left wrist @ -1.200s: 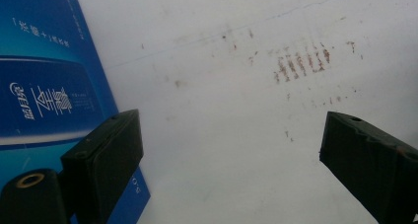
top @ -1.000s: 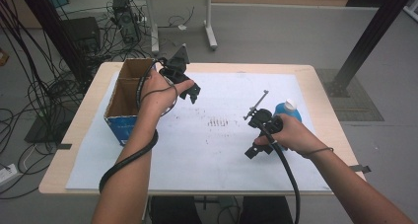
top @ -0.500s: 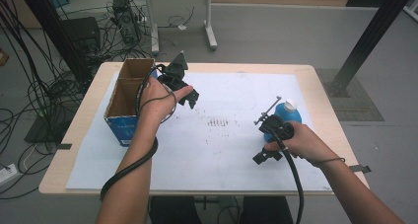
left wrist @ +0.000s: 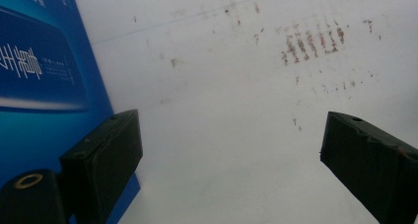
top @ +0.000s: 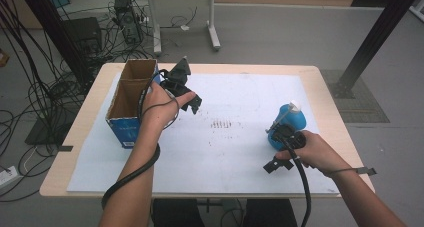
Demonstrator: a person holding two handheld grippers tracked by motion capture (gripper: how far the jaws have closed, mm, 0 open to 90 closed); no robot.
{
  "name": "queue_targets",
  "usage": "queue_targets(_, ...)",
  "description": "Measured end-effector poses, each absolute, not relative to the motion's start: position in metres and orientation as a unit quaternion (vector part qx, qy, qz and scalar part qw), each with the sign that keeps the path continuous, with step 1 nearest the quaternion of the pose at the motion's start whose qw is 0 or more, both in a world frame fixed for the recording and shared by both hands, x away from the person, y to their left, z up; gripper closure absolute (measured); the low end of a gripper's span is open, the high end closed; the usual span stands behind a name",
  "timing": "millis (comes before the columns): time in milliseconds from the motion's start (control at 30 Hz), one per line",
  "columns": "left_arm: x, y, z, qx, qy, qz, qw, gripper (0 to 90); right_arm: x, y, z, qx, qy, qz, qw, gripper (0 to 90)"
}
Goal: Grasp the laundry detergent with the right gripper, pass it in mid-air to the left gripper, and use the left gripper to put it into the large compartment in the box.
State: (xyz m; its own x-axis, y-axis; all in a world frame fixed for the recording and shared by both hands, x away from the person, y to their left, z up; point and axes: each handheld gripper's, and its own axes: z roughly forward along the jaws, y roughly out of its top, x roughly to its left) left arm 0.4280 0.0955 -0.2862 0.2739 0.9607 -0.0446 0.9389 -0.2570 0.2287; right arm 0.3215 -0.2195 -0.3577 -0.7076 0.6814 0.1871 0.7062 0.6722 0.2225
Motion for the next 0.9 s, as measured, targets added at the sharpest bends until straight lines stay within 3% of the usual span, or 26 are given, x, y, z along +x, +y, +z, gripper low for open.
queue_targets(900,0.417,0.090,-0.292,0.795,0.596,0.049,0.102,9.2,0.308,-0.264,-0.357,-0.419,-0.898,-0.130,0.031,7.4)
